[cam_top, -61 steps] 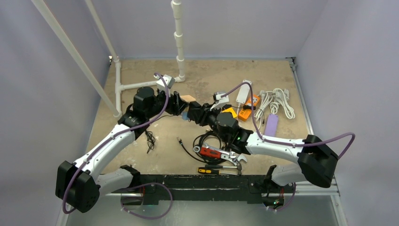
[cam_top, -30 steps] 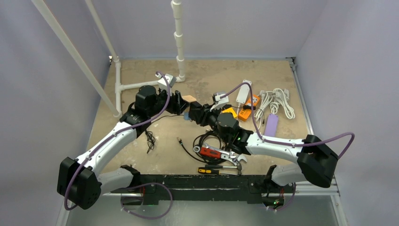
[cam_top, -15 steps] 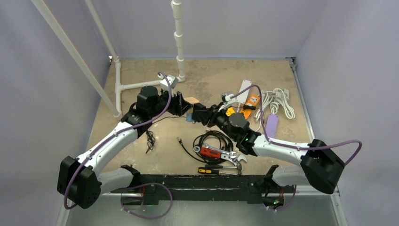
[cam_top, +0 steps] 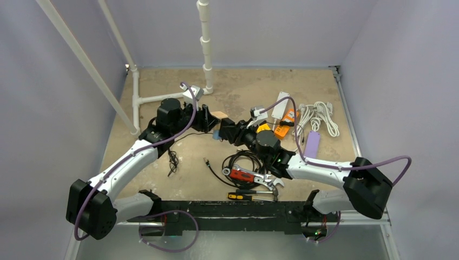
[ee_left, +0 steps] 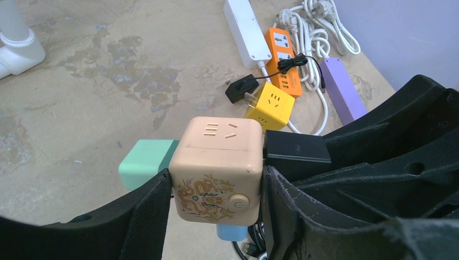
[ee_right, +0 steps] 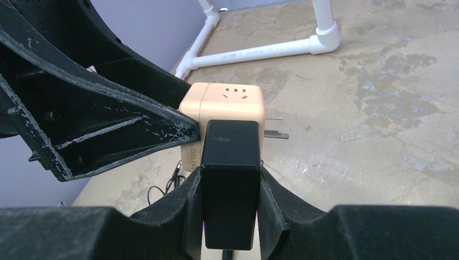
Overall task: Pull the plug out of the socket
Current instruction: Remove the plug from the socket.
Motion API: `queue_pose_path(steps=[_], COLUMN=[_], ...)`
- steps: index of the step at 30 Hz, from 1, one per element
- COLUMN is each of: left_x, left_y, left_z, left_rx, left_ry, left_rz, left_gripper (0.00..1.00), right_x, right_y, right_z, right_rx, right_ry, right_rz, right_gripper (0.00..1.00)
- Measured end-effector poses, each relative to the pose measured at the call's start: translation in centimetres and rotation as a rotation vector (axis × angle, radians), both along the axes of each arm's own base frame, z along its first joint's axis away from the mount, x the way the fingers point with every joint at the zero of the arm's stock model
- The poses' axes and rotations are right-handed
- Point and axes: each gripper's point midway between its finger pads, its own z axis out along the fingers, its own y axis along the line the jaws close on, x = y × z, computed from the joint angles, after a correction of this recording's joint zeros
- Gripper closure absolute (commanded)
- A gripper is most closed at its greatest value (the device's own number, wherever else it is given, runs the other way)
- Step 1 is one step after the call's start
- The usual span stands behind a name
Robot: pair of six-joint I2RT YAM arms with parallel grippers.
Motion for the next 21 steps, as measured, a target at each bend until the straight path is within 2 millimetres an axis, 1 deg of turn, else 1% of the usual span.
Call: queue_pose_path(steps=[4,11,21], left_x=[0.03,-0.19,-0.41], left_y=[0.16,0.09,-0.19], left_z=[-0.19,0.00,0.04], left_rx=[0.007,0.004,-0.003], left_ry=[0.005,0.003,0.008], left_rz=[0.009,0.003,-0.016], left_gripper=[0.58,0.43,0.30], right_x=[-0.10,-0.49,-0.93], right_y=[-0.03,-0.25,-0.59], right_z=[-0.08,0.17,0.51], right_rx=[-0.008,0.005,0.023], right_ry=[-0.002,-0.012,-0.025], right_rz=[-0.025,-0.015,-0.008], right_gripper=[1.00,1.00,1.00])
